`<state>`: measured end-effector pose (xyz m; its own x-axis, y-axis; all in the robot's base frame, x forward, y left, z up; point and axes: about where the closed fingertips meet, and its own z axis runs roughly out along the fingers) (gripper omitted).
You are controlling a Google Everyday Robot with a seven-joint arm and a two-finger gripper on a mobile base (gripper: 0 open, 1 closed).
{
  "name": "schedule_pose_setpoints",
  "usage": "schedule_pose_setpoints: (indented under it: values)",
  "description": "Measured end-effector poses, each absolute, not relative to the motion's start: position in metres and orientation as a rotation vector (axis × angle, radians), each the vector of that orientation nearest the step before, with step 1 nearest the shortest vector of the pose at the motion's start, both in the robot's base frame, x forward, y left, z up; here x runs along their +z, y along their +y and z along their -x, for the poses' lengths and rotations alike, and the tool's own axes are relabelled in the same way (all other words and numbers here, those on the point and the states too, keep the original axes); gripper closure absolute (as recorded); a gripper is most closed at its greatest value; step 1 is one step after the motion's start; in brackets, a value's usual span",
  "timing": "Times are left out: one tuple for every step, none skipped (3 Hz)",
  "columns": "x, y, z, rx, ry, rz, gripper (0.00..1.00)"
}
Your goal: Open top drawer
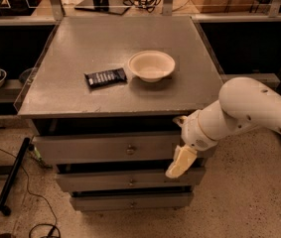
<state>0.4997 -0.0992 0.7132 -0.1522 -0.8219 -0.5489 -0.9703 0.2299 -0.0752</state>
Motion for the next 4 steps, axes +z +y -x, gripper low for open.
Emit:
schedule_pose_setpoints:
  values:
    - [0.6899,-0.0971,-0.5016,0.440,2.059,1.640,0.00]
    - [0.6875,-0.0974,-0.5021,0.444,2.061,1.637,0.00]
    - [0.6817,-0.0931,-0.5038,0.465,2.053,1.632,0.00]
    - [0.6817,-0.0931,-0.5038,0.465,2.053,1.632,0.00]
